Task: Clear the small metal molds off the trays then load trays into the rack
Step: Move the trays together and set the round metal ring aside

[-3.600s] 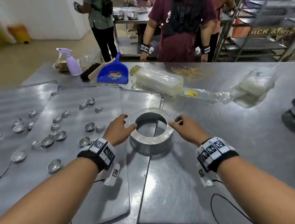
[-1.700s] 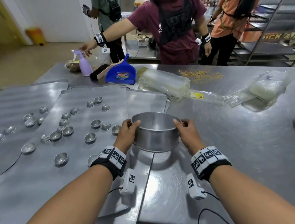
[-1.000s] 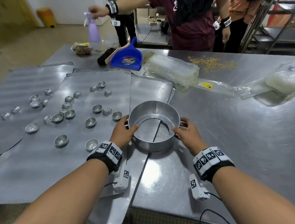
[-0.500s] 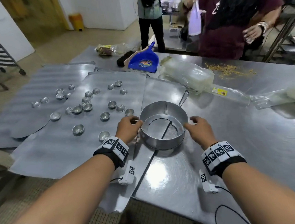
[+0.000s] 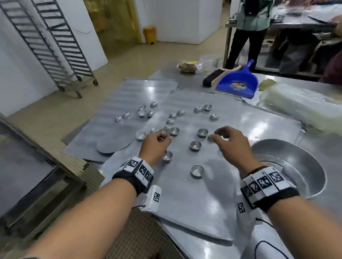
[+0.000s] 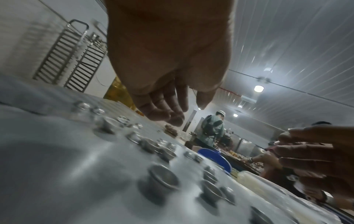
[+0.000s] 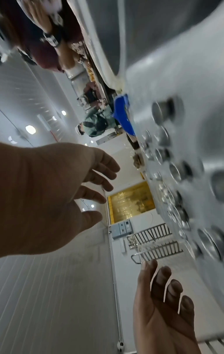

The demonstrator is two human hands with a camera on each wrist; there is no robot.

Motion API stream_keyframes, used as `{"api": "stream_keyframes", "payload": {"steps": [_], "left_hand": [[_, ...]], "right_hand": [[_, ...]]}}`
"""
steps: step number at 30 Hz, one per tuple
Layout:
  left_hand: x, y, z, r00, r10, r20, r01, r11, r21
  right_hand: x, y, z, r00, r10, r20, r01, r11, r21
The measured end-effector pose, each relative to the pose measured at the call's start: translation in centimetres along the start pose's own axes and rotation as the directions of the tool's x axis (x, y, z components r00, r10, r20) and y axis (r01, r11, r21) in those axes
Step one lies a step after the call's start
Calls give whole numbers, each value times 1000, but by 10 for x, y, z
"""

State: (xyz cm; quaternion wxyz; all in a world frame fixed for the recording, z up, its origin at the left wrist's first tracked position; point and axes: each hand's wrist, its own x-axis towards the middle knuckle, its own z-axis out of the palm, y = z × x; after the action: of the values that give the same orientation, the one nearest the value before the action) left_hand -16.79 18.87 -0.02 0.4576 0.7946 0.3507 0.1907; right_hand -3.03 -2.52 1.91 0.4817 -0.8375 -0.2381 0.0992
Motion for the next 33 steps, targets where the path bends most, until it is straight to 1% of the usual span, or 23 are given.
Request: {"api": "stream_keyframes", "payload": {"steps": [3, 5, 8, 11, 13, 16, 19, 22, 25, 28, 30, 33], "left_hand": [[32, -38, -61, 997, -61, -56, 64, 997, 48], [51, -67, -99, 990, -98, -102, 103, 994, 47], [75, -106, -146, 971, -168, -168, 176, 984, 30], [92, -141, -181, 950, -246, -190, 260, 964, 49], [102, -164, -199, 938, -299, -176, 316, 946, 79], [111, -191, -214, 914, -385, -130, 400, 908, 125], [120, -209, -219, 892, -439, -103, 449, 887, 108], [127, -218, -219, 871, -485, -77, 490, 865, 104], [132, -227, -218, 863, -502, -58, 505, 859, 85], [136, -233, -216, 851, -525, -20, 524, 850, -52], [138, -236, -215, 841, -541, 6, 537, 832, -137], [142, -239, -215, 834, -550, 42, 545, 810, -218]], "right_hand": [[13, -30, 70, 998, -5, 58, 2, 999, 42], [21, -47, 116, 995, -25, 95, 24, 1000, 13], [34, -72, 175, 989, -10, 146, 14, 1000, -23], [45, -95, 224, 984, -19, 179, 21, 1000, -14], [55, -106, 251, 979, -20, 204, 29, 999, -41], [75, -115, 286, 967, 21, 253, 9, 993, -118], [100, -118, 314, 947, 83, 309, -32, 986, -166], [129, -121, 335, 923, 117, 367, -12, 961, -275], [159, -122, 352, 902, 159, 400, -3, 931, -364], [182, -120, 370, 889, 186, 419, 28, 890, -455], [193, -119, 382, 871, 202, 448, 35, 884, -466], [201, -114, 397, 838, 252, 483, 24, 869, -494]]}}
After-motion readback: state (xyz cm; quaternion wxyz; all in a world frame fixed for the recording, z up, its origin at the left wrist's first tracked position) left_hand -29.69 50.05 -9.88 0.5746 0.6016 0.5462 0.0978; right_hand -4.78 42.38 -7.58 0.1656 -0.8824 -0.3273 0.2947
